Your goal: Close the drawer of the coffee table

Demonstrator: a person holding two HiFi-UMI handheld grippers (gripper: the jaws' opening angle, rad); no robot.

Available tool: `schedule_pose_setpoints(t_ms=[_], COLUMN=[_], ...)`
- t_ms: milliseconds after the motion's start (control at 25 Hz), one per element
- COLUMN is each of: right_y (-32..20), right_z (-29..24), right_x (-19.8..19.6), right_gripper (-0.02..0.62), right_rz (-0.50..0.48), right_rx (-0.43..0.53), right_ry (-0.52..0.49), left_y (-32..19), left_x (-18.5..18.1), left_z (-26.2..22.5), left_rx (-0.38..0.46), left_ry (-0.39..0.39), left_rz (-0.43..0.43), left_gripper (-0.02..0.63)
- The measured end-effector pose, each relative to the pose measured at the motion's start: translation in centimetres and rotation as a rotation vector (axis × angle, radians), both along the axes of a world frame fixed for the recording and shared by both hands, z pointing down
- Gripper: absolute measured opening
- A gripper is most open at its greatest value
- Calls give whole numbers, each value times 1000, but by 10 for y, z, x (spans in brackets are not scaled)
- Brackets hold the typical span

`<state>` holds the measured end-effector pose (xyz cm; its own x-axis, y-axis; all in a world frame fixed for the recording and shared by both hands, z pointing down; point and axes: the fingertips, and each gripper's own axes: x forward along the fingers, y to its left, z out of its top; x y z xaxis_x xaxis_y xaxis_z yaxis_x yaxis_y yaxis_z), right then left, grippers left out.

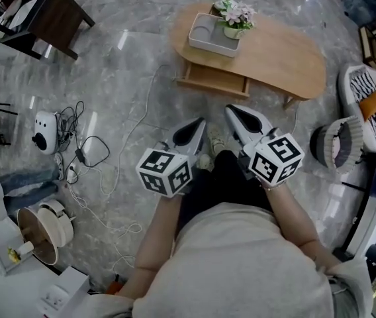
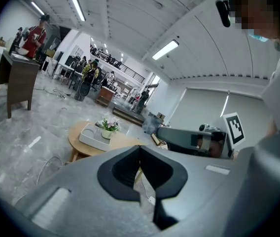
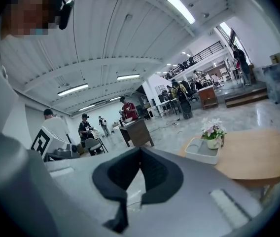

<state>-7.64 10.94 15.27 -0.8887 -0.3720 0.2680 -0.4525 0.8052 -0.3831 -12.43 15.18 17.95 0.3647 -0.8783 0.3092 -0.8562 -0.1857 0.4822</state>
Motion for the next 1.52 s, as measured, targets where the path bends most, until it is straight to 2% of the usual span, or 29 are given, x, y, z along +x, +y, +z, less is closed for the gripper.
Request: schedule_pose_setpoints(t_ms=[200, 480, 1200, 1400, 1520], right_y=[-10, -38, -188, -205, -212], right_z=[4, 9, 23, 30, 32], right_x=[4, 0, 15, 12, 8], right_gripper=[2, 2, 2, 2, 2], right_rz=[18, 25, 119, 87, 72], right_rx=[-9, -33, -92, -107, -112], right_ry=[-2, -32, -82, -70, -68], left_y=[-9, -34, -185, -211, -224], left_x=[-9, -8, 0, 6, 3], left_z=[7, 12, 27, 28, 28], left_rx=[-16, -29, -86, -91, -90], left_ry=[33, 19, -24, -33, -25], left_rz=[-17, 1, 127, 146, 126], left_gripper=[2, 2, 2, 2, 2])
